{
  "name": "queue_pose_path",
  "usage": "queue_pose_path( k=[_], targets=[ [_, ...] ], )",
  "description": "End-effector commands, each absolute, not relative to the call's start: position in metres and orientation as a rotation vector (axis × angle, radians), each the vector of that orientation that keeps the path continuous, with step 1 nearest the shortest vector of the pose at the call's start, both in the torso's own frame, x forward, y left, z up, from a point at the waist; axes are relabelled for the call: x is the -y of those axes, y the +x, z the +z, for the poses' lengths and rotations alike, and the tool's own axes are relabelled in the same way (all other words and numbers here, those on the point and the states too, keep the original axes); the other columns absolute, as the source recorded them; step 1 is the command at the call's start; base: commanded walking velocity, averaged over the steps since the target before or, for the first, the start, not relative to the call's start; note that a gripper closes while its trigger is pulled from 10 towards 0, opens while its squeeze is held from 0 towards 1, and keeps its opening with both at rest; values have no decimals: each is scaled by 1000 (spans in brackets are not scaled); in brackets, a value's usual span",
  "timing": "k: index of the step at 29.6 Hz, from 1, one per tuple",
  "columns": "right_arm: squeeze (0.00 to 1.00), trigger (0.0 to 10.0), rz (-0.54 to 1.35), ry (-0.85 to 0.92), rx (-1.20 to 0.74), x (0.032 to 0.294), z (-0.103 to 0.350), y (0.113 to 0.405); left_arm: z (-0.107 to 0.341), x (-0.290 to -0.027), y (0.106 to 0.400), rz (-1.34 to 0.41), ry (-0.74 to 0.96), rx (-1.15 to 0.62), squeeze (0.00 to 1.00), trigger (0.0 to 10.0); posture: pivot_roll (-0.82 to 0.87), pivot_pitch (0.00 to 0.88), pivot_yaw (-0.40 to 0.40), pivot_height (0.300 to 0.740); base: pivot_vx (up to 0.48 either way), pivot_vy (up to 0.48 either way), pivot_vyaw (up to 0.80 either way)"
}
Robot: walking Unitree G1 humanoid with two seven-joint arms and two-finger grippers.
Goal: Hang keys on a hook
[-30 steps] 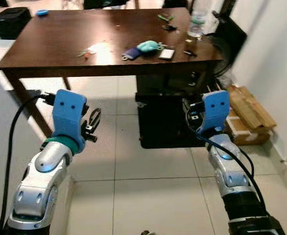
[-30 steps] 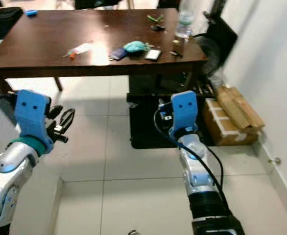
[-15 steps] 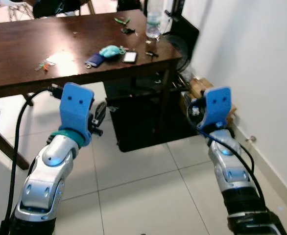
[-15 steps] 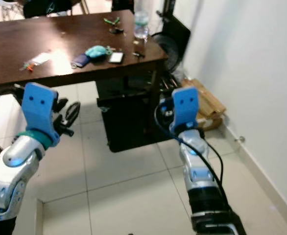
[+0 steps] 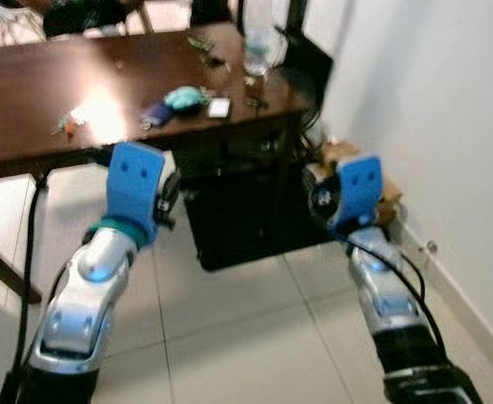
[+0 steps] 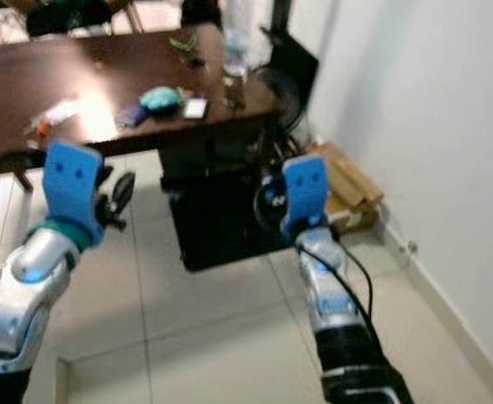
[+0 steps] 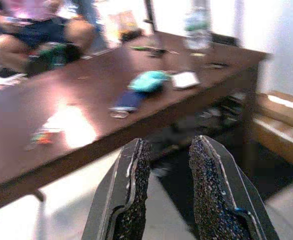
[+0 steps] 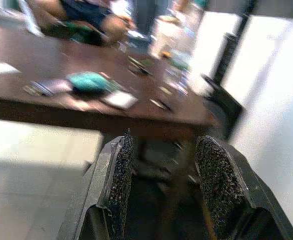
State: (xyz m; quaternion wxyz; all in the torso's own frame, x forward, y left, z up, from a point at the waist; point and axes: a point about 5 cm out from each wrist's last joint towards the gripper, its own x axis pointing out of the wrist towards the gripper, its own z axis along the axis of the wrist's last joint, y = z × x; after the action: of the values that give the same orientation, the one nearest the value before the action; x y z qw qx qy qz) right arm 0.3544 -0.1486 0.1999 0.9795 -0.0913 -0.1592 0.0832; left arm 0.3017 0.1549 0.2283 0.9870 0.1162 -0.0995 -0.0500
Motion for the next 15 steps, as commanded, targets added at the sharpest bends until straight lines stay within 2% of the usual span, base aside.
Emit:
queue_pose_path(
  k=[1,15],
  targets=[
    [0,10000,194,-171,315,141,195,353,223,-156,302,-94,247,181,0,10000,-18,65,68,740,465,0,0],
    [0,10000,216,-189,312,135,192,353,210,-154,297,-101,302,169,0,10000,-30,57,73,740,465,0,0]
  ],
)
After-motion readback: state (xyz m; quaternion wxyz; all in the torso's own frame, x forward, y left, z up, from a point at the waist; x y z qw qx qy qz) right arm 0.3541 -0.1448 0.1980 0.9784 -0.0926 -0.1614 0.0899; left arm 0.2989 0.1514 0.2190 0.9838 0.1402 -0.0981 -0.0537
